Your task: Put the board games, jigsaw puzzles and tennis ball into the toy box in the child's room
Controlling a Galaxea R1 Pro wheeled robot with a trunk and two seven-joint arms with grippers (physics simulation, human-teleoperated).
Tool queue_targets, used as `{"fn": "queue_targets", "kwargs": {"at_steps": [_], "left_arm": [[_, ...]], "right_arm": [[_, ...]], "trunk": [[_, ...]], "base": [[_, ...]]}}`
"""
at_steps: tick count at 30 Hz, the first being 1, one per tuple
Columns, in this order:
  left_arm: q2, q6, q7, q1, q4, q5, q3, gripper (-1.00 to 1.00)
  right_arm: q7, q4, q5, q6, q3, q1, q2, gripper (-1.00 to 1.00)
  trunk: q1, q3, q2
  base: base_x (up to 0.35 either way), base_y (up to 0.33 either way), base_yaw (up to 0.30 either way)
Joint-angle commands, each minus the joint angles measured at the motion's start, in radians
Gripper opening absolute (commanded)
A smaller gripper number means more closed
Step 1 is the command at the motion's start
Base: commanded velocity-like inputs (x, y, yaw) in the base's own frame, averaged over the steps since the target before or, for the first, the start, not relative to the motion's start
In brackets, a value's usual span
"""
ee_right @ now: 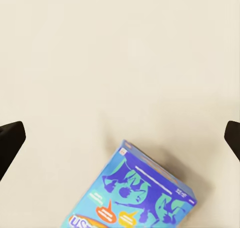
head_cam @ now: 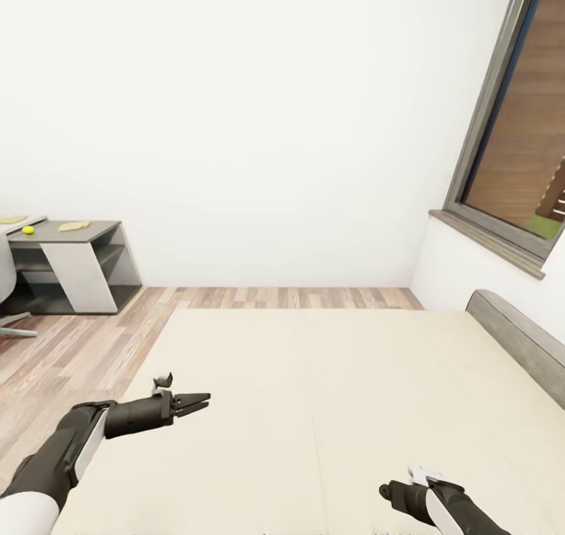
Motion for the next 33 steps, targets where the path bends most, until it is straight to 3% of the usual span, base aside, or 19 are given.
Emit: {"fn": "queue_targets", "kwargs": {"at_steps": [1, 12, 16, 17, 19, 33], "left_arm": [[-0.006, 0.012, -0.002, -0.002, -0.003, 0.001, -0.005, 1.0], [-0.025, 0.096, -0.009, -0.008, -0.055, 0.007, -0.019, 1.0], [-0.025, 0.122, -0.013, -0.007, -0.111, 0.009, -0.02, 1.0], [-0.024, 0.156, -0.028, -0.002, -0.186, 0.01, -0.018, 1.0], [-0.022, 0.185, -0.051, 0.002, -0.243, 0.009, -0.015, 1.0], [-0.003, 0.218, -0.099, 0.01, -0.322, 0.004, 0.013, 1.0]], "right_arm": [[0.001, -0.001, 0.0, 0.002, 0.004, 0.0, -0.001, 1.0], [0.002, -0.001, 0.0, -0.03, 0.006, 0.0, -0.002, 1.0], [0.002, -0.001, 0.0, -0.033, 0.006, 0.0, -0.002, 1.0], [0.002, -0.001, 0.0, -0.035, 0.006, 0.0, -0.002, 1.0], [0.002, -0.001, 0.0, -0.036, 0.006, 0.0, -0.004, 1.0], [0.012, -0.008, -0.003, -0.029, -0.003, -0.008, -0.019, 1.0]], "trunk": [[0.0, -0.003, -0.001], [0.0, -0.021, -0.001], [0.0, -0.028, -0.001], [0.0, -0.029, -0.001], [0.0, -0.033, -0.001], [0.0, -0.056, -0.001]], "base": [[0.0, 0.0, 0.0], [0.0, 0.0, 0.0], [0.0, 0.0, 0.0], [0.0, 0.0, 0.0], [0.0, 0.0, 0.0], [0.0, 0.0, 0.0]]}}
